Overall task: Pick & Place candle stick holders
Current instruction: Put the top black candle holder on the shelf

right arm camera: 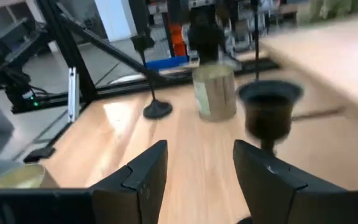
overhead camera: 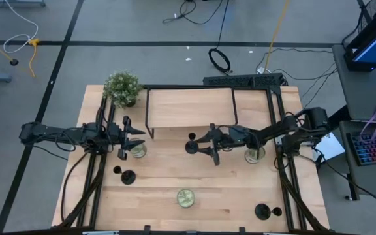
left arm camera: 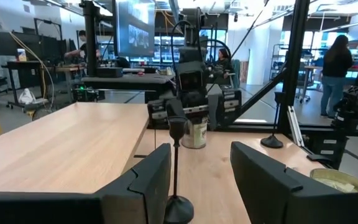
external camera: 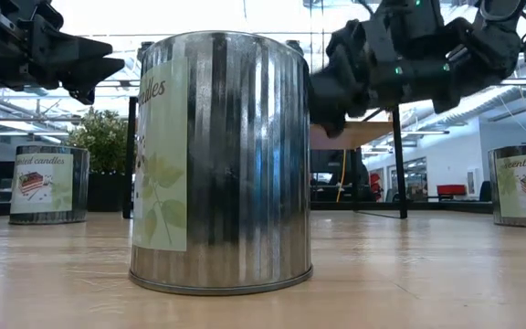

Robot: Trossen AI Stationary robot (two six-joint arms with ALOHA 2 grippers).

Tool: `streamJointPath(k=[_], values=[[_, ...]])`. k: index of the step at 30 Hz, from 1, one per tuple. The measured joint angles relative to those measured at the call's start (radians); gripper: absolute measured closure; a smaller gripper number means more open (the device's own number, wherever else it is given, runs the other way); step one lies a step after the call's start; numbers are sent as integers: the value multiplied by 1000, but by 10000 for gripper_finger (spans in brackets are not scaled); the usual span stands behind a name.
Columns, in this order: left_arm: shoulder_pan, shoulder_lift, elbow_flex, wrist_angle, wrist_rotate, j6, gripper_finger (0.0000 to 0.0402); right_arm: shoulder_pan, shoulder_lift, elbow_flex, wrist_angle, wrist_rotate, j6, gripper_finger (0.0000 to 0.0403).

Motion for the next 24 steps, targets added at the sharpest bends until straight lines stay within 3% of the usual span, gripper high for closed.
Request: streamJointPath(k=[11, 16, 19, 24], values=[[0, 4, 0, -4, -1, 12, 227, 50, 3, 16, -89, 127, 24, 233], [0, 4, 0, -4, -1, 20, 227, 90, 3, 119, -341, 319, -39, 234], [0, 4, 0, -4, -1, 20, 227, 92, 3, 143, -384, 390, -2, 234], [0, 4, 0, -5, -1, 20, 227, 77, 5, 143, -374, 384, 52, 234]])
